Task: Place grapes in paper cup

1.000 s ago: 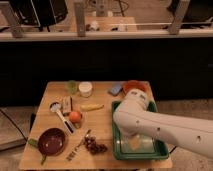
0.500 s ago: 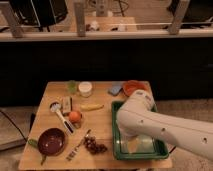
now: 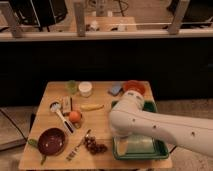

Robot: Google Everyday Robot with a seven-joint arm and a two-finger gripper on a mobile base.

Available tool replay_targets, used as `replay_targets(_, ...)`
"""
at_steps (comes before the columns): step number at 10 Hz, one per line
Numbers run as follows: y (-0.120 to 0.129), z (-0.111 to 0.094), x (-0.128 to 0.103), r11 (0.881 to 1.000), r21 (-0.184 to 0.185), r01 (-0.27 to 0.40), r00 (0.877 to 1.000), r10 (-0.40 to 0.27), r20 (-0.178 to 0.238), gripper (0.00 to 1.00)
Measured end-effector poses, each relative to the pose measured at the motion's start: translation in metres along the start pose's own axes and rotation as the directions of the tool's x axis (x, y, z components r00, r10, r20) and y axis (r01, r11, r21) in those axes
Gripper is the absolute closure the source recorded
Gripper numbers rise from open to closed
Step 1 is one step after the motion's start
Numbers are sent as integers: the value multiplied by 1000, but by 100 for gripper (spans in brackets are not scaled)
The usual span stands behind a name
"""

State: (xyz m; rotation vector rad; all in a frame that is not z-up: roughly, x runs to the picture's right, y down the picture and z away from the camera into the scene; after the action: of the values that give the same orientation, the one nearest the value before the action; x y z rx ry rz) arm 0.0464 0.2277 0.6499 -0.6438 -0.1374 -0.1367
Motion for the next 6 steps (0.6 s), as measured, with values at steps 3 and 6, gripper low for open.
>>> replay_targets(3,-4,15,-12,994,-28,-103,994,104,33,20)
replay_targets(6,-11,20,-15,975,-48,-216,973,219,71,20)
